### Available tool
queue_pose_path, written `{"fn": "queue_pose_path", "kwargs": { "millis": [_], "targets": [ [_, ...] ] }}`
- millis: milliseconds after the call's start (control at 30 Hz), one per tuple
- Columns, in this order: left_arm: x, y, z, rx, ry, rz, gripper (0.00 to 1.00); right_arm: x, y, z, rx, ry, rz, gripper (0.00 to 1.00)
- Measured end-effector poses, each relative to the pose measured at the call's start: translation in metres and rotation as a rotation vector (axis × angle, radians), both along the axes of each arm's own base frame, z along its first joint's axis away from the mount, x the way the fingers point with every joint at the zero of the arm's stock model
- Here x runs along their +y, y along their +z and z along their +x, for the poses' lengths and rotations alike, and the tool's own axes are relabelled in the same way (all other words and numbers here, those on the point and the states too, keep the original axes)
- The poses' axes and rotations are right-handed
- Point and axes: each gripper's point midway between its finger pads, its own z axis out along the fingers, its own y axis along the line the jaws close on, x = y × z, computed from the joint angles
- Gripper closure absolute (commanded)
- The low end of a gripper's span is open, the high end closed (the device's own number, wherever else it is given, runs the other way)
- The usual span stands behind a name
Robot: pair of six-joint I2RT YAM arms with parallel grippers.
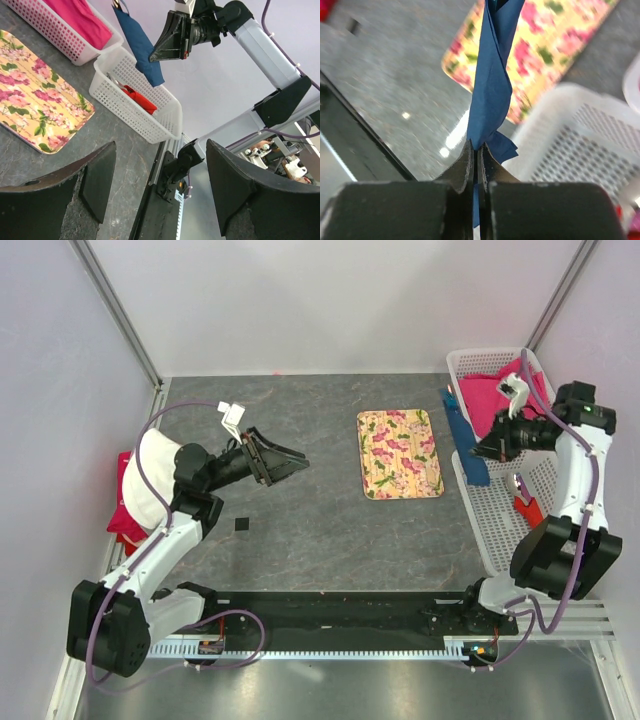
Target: Place the utensils on the paper napkin and roll it up
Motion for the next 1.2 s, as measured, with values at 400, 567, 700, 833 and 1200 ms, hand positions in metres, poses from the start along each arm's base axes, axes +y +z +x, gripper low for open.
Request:
{"fn": "queue_pose_path", "kwargs": {
  "millis": [400,567,700,833,1200],
  "targets": [
    [0.000,-0.014,-0.003,0.023,-0.002,0.018,0.21,-0.092,-0.064,-0.053,0.111,-0.130,-0.196,1.00],
    [-0.002,-0.016,-0.005,0.026,-0.009,0.019,0.21,-0.117,-0.082,-0.073,0.163,-0.178,-0.240,1.00],
    [-0.003,-0.017,-0.006,0.028,-0.012,0.020,0.21,-0.110,-0.103,-0.087,0.221,-0.152,-0.224,1.00],
    [-0.003,-0.016,-0.007,0.027,-0.016,0.020,0.21,-0.107,-0.124,-0.101,0.313,-0.148,-0.163,1.00],
    [-0.005,-0.019,-0.007,0.036,-0.021,0.024,0.21,-0.126,-0.170,-0.106,0.427,-0.150,-0.039,1.00]
  ]
}}
